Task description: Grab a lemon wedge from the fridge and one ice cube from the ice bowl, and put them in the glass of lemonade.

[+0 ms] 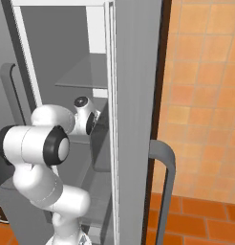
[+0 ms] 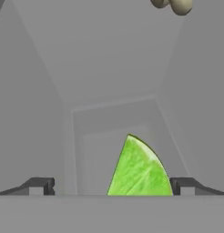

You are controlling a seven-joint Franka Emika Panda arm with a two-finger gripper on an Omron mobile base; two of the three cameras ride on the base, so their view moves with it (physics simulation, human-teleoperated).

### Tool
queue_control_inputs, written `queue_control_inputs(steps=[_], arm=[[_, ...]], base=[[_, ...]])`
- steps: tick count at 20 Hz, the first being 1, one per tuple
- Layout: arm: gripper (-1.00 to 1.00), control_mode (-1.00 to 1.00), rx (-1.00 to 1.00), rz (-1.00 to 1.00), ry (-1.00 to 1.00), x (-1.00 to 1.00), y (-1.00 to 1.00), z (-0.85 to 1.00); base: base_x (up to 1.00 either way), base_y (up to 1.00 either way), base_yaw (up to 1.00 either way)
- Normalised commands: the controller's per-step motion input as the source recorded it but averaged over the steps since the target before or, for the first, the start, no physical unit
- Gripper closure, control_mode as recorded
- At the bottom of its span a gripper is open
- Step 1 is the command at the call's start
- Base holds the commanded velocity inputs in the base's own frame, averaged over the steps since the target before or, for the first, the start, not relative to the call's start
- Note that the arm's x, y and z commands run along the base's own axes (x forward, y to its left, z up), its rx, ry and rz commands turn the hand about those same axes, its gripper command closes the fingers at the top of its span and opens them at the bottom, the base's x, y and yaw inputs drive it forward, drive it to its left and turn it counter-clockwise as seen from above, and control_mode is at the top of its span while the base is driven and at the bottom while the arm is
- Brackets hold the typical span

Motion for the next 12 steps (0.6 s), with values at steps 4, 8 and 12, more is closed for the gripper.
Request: queue_control_inputs(steps=[4,8,12], arm=[[-1.0,-1.0,0.0,0.0,0.0,0.0,0.0,-0.25],[-1.0,-1.0,0.0,0.0,0.02,0.0,0.0,-0.32],[1.0,-1.0,0.0,0.0,0.05,0.0,0.02,-0.19]], base=[[0.0,0.0,0.0],[0.0,0.0,0.0],[0.0,0.0,0.0]])
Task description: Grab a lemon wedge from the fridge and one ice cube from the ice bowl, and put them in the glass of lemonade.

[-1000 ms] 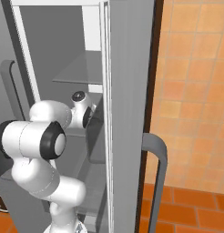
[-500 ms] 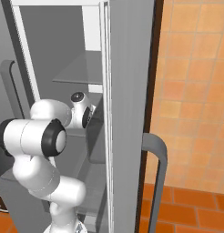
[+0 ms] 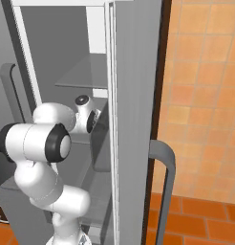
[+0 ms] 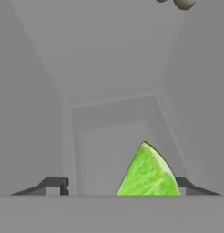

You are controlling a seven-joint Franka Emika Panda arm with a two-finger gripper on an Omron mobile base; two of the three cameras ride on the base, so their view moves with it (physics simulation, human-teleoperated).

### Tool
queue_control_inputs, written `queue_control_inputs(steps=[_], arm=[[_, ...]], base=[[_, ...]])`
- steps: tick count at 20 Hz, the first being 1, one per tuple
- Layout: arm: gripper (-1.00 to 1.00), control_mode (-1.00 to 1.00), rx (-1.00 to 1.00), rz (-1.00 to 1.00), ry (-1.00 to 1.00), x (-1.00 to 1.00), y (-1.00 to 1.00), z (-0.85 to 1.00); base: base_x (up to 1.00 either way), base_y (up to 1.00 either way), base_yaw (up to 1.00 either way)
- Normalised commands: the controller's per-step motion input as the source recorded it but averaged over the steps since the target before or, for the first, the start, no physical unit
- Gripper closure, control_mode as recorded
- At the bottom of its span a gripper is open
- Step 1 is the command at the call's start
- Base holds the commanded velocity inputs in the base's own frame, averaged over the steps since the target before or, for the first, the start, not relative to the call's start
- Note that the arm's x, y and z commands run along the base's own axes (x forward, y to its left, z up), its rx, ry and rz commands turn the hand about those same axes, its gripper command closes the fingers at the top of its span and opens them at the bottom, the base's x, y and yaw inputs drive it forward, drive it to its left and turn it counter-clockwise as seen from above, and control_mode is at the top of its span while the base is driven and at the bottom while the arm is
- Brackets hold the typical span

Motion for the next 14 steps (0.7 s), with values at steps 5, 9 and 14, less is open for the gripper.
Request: queue_control_inputs(steps=[5,9,14], arm=[[1.0,-1.0,0.0,0.0,0.03,0.0,0.0,-0.07],[1.0,-1.0,0.0,0.0,-0.02,-0.27,0.0,0.0],[1.0,-1.0,0.04,-0.03,-0.13,-0.92,-0.31,0.06]], base=[[0.0,0.0,0.0],[0.0,0.0,0.0],[0.0,0.0,0.0]])
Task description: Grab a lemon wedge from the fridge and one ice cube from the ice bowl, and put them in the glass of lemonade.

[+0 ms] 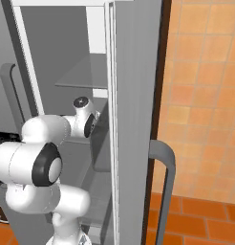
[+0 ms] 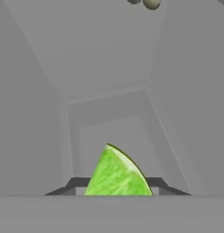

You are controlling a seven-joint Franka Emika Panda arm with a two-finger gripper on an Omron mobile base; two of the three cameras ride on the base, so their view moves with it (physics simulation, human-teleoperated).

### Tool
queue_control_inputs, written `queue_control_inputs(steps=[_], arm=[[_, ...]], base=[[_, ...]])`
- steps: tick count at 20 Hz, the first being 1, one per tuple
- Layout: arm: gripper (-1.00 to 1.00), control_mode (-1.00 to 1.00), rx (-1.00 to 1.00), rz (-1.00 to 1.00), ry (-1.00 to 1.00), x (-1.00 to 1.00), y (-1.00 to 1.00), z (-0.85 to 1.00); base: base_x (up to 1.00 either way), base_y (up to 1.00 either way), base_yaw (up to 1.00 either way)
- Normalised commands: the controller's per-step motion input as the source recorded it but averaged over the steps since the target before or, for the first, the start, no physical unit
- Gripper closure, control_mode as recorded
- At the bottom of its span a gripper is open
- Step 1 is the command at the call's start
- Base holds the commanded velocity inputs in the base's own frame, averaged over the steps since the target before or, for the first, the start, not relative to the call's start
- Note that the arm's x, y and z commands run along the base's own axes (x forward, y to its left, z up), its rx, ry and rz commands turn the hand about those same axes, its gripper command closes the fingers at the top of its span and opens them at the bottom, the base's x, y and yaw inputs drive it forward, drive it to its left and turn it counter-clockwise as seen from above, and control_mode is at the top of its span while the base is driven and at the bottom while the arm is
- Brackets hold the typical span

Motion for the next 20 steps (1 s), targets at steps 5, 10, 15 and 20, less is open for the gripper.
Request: queue_control_inputs(steps=[5,10,15,20], arm=[[1.0,-1.0,0.06,0.0,-0.02,-0.97,-0.29,0.41],[1.0,-1.0,0.02,0.0,0.02,-0.86,-0.27,0.79],[1.0,-1.0,0.0,-0.01,0.23,-0.9,-0.02,0.99],[1.0,-1.0,0.0,0.0,0.15,-1.0,0.03,0.78]], base=[[0.0,0.0,0.0],[0.0,0.0,0.0],[0.0,0.0,0.0],[0.0,0.0,0.0]])
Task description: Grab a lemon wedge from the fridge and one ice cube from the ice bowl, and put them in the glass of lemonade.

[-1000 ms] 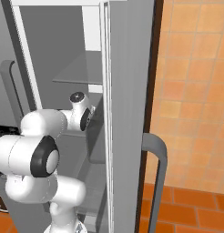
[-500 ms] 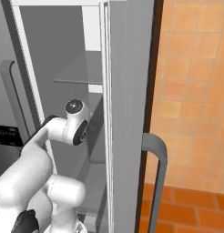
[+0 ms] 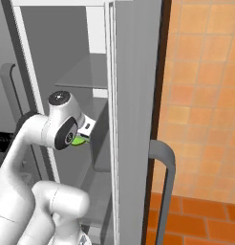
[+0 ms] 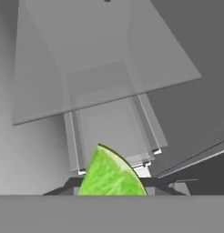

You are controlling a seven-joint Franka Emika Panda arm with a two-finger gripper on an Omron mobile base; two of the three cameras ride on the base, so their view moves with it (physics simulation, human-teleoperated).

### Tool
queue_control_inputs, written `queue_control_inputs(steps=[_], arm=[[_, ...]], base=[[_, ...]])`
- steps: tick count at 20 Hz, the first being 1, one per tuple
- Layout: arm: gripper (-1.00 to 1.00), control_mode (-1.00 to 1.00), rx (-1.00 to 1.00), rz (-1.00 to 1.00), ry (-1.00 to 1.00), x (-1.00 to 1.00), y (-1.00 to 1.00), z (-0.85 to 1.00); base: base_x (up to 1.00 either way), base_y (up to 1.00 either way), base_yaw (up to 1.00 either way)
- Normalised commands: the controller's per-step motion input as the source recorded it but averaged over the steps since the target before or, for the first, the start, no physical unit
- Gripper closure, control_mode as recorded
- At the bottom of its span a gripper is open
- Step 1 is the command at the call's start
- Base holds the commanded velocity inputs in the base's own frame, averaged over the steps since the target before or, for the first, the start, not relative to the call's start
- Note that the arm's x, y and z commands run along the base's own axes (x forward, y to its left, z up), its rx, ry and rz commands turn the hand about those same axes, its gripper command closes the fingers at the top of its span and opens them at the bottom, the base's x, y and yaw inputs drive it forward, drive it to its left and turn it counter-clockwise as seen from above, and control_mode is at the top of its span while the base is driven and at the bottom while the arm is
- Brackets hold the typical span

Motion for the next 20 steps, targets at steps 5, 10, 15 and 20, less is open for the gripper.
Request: queue_control_inputs(steps=[5,10,15,20], arm=[[1.0,-1.0,0.0,0.0,0.0,-0.78,0.48,0.15],[1.0,-1.0,0.0,0.01,0.0,-0.2,0.07,0.0],[1.0,-1.0,0.0,0.0,-0.01,-0.24,0.15,0.0],[1.0,1.0,0.0,0.0,0.0,0.0,0.0,0.0]], base=[[0.0,0.0,0.0],[0.0,0.0,0.0],[0.0,0.0,0.0],[-0.25,0.95,-0.02]])
